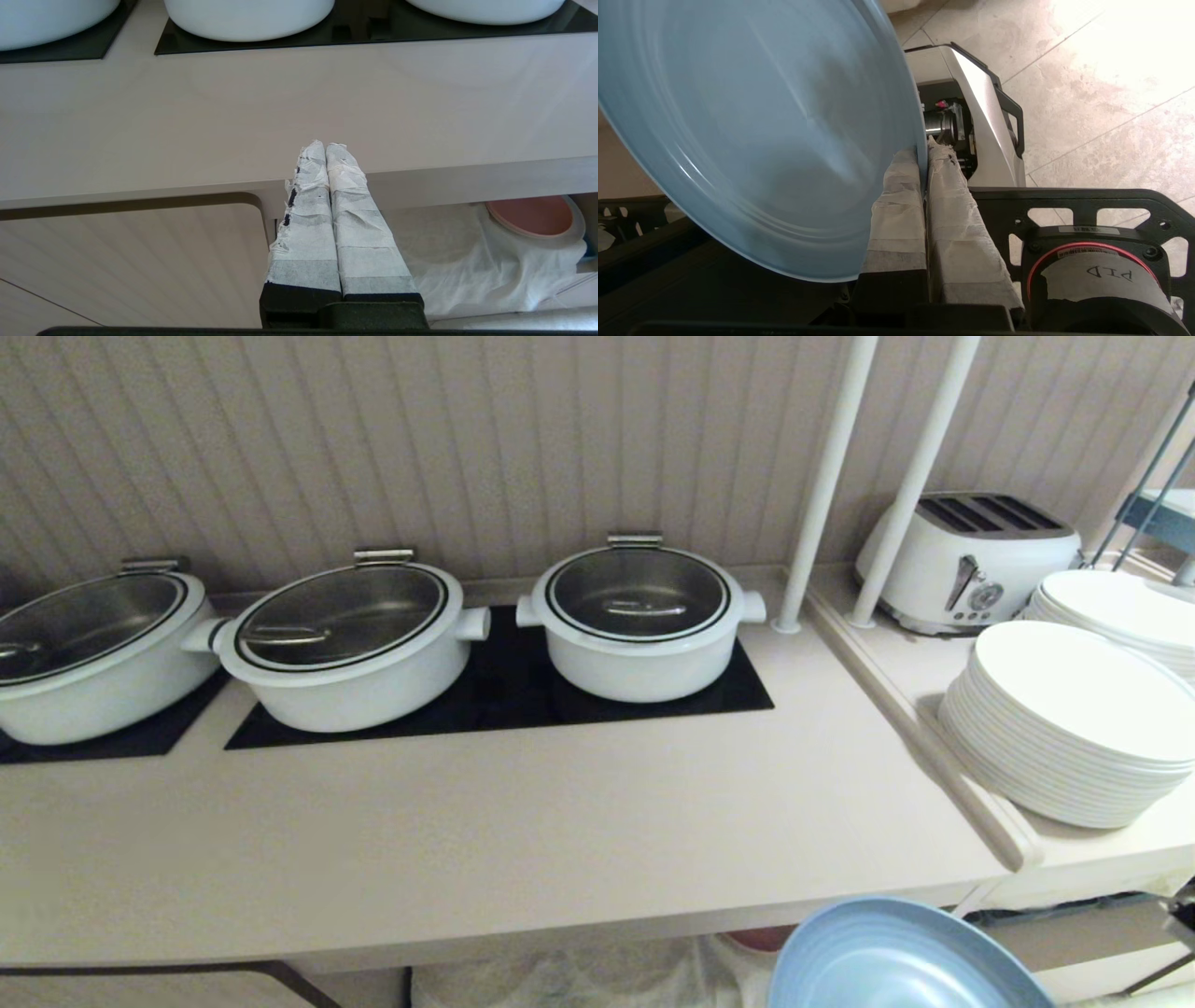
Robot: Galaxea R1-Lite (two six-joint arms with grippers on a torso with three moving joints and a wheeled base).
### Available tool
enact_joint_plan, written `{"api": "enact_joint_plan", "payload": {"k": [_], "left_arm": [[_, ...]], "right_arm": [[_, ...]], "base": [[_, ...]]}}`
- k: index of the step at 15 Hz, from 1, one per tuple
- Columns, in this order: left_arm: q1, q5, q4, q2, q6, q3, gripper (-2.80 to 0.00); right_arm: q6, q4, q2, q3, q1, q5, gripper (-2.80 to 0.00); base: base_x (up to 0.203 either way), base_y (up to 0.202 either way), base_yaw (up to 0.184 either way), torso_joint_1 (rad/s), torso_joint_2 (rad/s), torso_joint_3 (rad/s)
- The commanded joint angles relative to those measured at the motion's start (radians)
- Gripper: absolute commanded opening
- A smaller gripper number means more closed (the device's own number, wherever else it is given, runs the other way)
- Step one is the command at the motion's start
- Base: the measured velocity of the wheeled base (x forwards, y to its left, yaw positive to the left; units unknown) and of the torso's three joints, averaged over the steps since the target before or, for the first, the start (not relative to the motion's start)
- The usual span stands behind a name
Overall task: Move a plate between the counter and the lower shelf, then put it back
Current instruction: Put the plate
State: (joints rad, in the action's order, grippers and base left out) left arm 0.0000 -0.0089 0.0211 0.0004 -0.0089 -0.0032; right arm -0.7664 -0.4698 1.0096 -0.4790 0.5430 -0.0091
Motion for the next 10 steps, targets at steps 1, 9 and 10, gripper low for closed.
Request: {"api": "enact_joint_plan", "payload": {"k": [1, 9, 10], "left_arm": [[0.0, 0.0, 0.0, 0.0, 0.0, 0.0, -2.8], [0.0, 0.0, 0.0, 0.0, 0.001, 0.0, -2.8], [0.0, 0.0, 0.0, 0.0, 0.0, 0.0, -2.8]], "right_arm": [[-0.004, -0.005, 0.002, -0.009, 0.003, 0.0, -2.8], [0.008, 0.009, 0.096, -0.076, 0.028, 0.001, -2.8], [0.018, 0.016, 0.116, -0.086, 0.023, 0.002, -2.8]], "base": [[0.0, 0.0, 0.0, 0.0, 0.0, 0.0], [0.0, 0.0, 0.0, 0.0, 0.0, 0.0], [0.0, 0.0, 0.0, 0.0, 0.0, 0.0]]}}
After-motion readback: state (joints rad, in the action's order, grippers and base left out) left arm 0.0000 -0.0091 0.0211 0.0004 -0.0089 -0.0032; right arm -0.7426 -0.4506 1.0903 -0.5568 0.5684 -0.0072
